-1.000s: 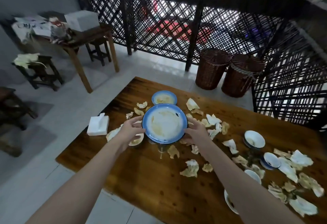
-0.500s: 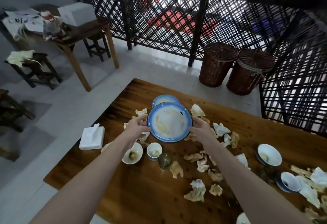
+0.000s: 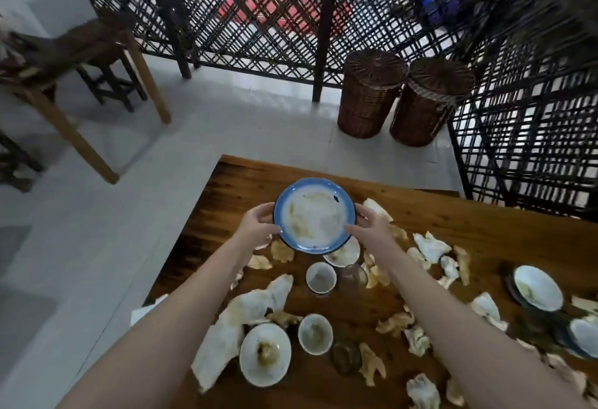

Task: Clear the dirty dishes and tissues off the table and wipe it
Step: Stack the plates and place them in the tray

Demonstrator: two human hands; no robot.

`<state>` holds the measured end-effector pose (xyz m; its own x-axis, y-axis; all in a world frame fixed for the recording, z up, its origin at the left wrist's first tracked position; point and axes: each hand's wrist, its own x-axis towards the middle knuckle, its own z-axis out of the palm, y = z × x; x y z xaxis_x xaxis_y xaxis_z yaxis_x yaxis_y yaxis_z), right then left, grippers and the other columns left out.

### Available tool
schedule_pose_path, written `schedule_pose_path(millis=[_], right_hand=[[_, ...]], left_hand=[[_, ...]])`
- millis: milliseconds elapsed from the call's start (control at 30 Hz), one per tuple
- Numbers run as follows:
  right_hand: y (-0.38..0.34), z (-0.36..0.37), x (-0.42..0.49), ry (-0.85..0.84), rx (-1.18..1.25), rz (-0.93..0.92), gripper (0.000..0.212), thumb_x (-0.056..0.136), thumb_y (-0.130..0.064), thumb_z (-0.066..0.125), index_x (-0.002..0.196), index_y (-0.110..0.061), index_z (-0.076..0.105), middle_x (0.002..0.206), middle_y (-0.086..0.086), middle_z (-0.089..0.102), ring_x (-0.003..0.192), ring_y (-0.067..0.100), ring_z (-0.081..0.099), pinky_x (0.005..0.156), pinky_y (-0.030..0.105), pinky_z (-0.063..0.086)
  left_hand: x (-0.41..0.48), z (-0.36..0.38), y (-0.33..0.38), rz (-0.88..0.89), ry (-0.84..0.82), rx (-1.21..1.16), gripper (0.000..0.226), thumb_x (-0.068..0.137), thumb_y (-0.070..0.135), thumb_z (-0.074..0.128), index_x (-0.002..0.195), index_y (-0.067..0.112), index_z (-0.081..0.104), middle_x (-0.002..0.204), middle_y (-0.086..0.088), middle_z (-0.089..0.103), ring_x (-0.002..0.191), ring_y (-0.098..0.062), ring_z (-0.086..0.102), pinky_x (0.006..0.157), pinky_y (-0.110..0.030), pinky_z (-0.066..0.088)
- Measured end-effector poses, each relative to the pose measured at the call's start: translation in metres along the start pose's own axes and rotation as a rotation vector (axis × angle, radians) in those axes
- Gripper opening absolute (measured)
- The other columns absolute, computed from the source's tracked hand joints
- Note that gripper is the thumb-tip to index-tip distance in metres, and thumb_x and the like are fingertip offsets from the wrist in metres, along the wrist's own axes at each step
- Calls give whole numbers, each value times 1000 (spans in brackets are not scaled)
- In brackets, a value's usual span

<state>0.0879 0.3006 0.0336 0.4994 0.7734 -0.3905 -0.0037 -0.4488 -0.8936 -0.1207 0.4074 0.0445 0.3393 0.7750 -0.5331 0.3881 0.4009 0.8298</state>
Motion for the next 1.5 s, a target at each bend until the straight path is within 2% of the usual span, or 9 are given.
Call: schedule_pose_path(millis=[100, 233, 367, 733, 867, 933, 1133, 1300, 1500], right_hand=[[2, 14, 28, 44, 23, 29, 59, 85, 0, 65, 139, -12, 43, 123, -2, 54, 101, 6, 50, 85, 23, 43], [11, 24, 61, 75, 14, 74, 53, 88, -4, 63, 137, -17, 46, 122, -3, 59, 88, -1, 56, 58, 9, 48], [19, 28, 90, 81, 1, 100, 51, 88, -3, 62, 136, -15, 47, 117, -4, 59, 88, -2, 57, 51, 6, 45], [51, 35, 116, 104, 3, 217, 56, 90, -7, 62, 141, -17, 42, 128, 0, 56, 105, 10, 53, 51, 7, 47], [55, 37, 116, 112, -12, 218, 56, 89, -6, 63, 140, -16, 43, 116, -5, 59, 88, 0, 55, 48, 4, 44], [57, 37, 116, 95, -34, 213, 55, 89, -5, 63, 140, -15, 43, 109, -11, 58, 82, -8, 52, 48, 3, 44], [58, 36, 117, 71, -103, 202, 54, 90, -6, 60, 141, -13, 43, 132, -2, 55, 87, -5, 53, 53, 5, 46], [56, 32, 116, 62, -154, 204, 55, 90, -5, 60, 141, -14, 43, 140, 2, 50, 127, 16, 46, 94, 28, 43], [51, 30, 111, 30, -130, 131, 55, 84, 7, 62, 134, -16, 54, 122, -5, 63, 115, 14, 58, 84, 23, 51]], left_hand=[[35, -8, 6, -3, -26, 44, 65, 84, -4, 64, 142, 17, 44, 126, -7, 59, 112, -23, 57, 84, -31, 50], [76, -10, 8, -8, -48, 71, 69, 82, -7, 66, 143, 13, 42, 134, -11, 57, 121, -26, 54, 97, -39, 48], [110, -8, 4, -24, -68, 77, 71, 81, -8, 66, 144, 12, 42, 137, -10, 54, 126, -24, 50, 99, -36, 45], [146, 13, -26, -65, -20, 61, 70, 84, -5, 65, 145, 20, 40, 142, -4, 49, 132, -18, 45, 99, -33, 44], [145, 16, -38, -61, -13, 35, 71, 85, -3, 66, 145, 21, 40, 145, -2, 48, 134, -16, 44, 97, -31, 45], [143, 15, -42, -66, -10, 18, 70, 85, -4, 65, 145, 22, 39, 146, -1, 46, 135, -16, 42, 100, -33, 43], [140, 15, -44, -68, -44, -8, 70, 86, -8, 61, 147, 18, 36, 150, -1, 40, 140, -18, 35, 109, -39, 37], [140, 10, -44, -44, -85, -25, 69, 87, -7, 62, 147, 16, 37, 149, -1, 43, 138, -18, 38, 107, -36, 38], [138, 9, -48, -14, -104, -93, 72, 85, -7, 65, 147, 16, 36, 148, 1, 44, 135, -13, 39, 105, -33, 41]])
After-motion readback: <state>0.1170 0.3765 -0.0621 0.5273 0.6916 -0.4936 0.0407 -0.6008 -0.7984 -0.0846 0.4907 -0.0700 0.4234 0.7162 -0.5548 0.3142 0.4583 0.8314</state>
